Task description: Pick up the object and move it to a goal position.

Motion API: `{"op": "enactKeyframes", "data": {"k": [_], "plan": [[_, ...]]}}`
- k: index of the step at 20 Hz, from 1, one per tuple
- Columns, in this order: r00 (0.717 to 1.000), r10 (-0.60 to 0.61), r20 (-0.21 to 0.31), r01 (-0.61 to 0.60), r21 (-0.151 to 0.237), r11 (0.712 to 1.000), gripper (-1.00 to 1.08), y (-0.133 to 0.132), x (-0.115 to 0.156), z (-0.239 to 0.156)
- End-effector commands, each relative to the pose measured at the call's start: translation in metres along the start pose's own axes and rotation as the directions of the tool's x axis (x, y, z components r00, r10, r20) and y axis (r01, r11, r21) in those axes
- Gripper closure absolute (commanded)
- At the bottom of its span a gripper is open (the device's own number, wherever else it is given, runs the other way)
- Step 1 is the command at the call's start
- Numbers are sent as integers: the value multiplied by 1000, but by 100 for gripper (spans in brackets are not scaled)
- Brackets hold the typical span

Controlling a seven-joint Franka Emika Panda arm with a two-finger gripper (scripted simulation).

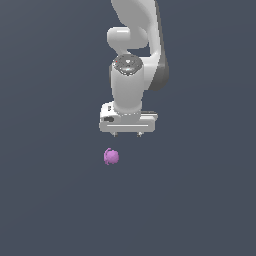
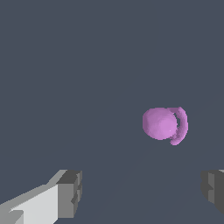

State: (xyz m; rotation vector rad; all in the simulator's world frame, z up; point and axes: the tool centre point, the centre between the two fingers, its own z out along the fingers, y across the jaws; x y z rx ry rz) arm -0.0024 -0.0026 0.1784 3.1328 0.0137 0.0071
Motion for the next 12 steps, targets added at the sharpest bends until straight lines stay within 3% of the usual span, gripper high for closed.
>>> {"op": "enactKeyframes", "data": {"k": [1, 12], "plan": [[1000, 0, 0, 0, 0, 1000, -92, 0, 0, 0], [999, -23, -36, 24, 13, 1000, -92, -2, 5, -20]]}}
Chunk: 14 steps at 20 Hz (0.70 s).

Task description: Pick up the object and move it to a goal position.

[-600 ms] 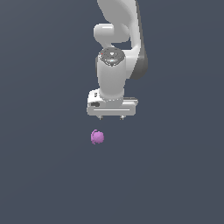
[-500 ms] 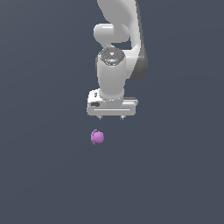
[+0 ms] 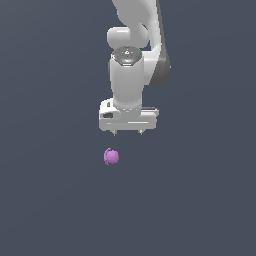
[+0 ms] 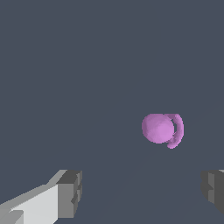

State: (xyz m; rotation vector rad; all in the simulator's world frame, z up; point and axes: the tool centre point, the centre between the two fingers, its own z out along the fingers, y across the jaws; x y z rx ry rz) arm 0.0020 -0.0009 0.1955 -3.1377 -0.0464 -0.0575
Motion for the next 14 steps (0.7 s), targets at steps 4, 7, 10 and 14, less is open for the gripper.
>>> {"op": "enactKeyframes", "data": {"k": [4, 7, 10, 14], "plan": [[1000, -2, -2, 2, 1, 1000, -92, 0, 0, -1], [1000, -1, 1, 1, 0, 1000, -92, 4, 2, 5], [1000, -1, 4, 1, 0, 1000, -92, 13, 4, 16], [1000, 1, 12, -1, -1, 1000, -92, 29, 8, 38]]}}
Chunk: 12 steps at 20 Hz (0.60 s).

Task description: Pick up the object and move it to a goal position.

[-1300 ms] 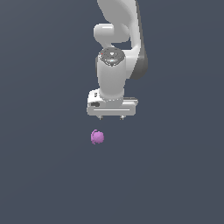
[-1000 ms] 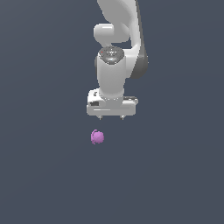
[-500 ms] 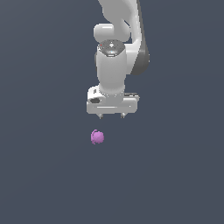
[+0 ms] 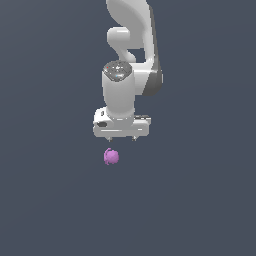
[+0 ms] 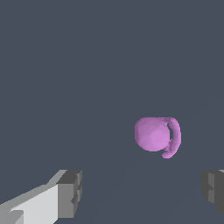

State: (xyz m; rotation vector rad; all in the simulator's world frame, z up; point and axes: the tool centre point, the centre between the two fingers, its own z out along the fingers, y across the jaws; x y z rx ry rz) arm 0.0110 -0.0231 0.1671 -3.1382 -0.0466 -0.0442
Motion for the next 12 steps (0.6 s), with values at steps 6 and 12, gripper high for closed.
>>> {"op": "enactKeyframes", "data": {"k": [6, 12], "plan": [[1000, 4, 18, -4, -2, 1000, -92, 38, 5, 49], [1000, 5, 27, -5, -2, 1000, -92, 55, 6, 73]]}}
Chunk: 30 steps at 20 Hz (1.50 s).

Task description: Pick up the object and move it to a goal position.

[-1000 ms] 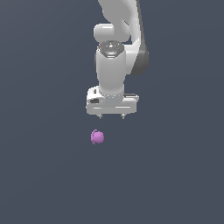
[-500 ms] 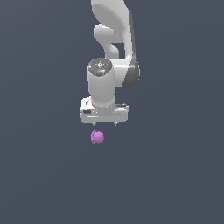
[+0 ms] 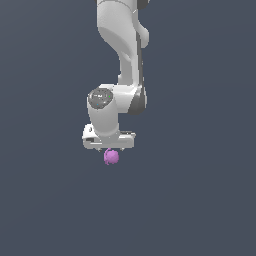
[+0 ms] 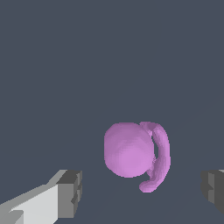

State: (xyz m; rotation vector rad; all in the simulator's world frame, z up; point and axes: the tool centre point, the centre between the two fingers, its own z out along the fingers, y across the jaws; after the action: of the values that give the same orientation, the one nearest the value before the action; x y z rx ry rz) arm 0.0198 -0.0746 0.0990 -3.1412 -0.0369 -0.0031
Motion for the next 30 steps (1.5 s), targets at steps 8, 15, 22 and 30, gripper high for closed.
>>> {"op": "enactKeyframes", "data": {"k": [8, 15, 22, 30], "plan": [[1000, 0, 3, 0, 0, 1000, -92, 6, 0, 12], [1000, 0, 2, 0, 0, 1000, -92, 6, -1, 44], [1000, 0, 2, 0, 0, 1000, -92, 7, 0, 59], [1000, 0, 2, 0, 0, 1000, 108, 7, 0, 59]]}}
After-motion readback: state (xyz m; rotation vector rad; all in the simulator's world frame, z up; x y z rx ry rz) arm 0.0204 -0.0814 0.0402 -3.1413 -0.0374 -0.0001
